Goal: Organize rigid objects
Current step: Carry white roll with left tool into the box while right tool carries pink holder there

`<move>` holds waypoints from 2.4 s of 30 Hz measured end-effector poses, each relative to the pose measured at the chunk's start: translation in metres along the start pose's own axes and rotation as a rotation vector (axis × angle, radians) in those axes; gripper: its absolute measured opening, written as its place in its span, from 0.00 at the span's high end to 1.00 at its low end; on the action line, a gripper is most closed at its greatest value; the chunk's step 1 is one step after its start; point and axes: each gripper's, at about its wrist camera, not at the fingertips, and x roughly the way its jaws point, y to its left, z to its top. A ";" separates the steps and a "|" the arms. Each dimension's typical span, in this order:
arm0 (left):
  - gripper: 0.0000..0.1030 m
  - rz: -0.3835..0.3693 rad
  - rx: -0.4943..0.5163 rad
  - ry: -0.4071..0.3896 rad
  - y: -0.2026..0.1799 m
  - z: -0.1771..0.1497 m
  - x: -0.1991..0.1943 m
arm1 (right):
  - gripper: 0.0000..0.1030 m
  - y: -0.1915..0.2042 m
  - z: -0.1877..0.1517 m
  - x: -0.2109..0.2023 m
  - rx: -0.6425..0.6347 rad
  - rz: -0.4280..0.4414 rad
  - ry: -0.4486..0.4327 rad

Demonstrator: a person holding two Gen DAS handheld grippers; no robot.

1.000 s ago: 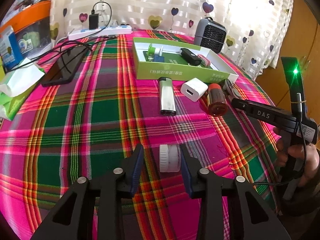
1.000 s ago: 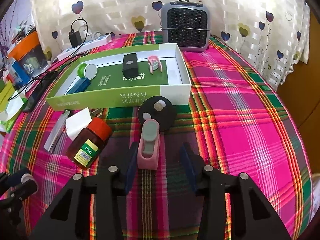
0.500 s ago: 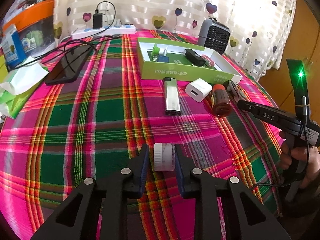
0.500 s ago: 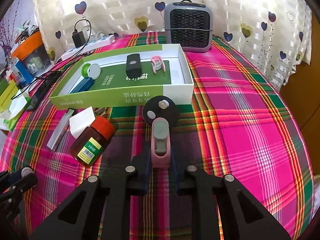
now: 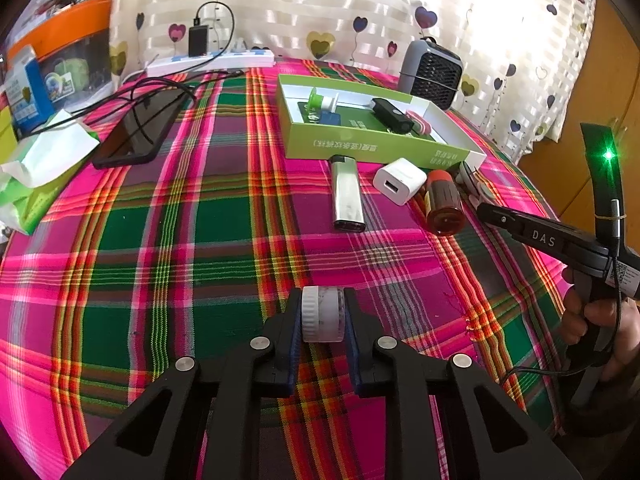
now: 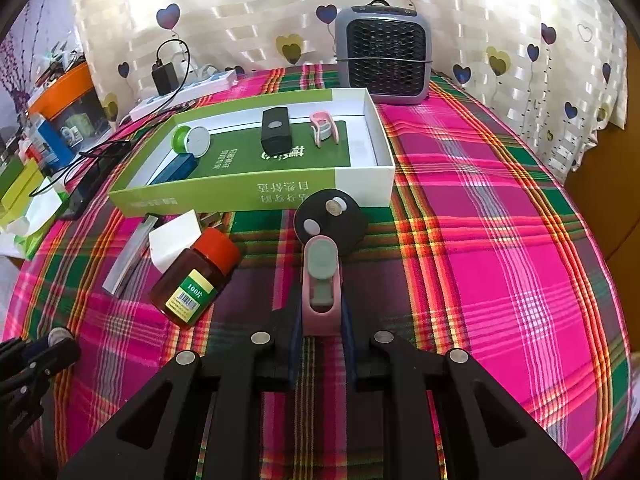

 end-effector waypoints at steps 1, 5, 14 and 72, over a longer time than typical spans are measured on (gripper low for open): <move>0.83 0.001 0.000 -0.001 0.000 0.000 0.000 | 0.82 0.000 0.000 0.000 0.003 0.008 0.001; 0.83 0.004 0.000 -0.005 0.000 0.000 -0.002 | 0.82 -0.001 0.000 -0.002 0.006 0.019 -0.001; 0.83 0.009 0.005 -0.033 -0.004 0.008 -0.012 | 0.82 -0.002 0.001 -0.010 0.014 0.070 -0.011; 0.83 -0.146 0.113 -0.001 -0.051 0.160 0.087 | 0.82 -0.014 0.097 0.032 -0.052 0.141 -0.007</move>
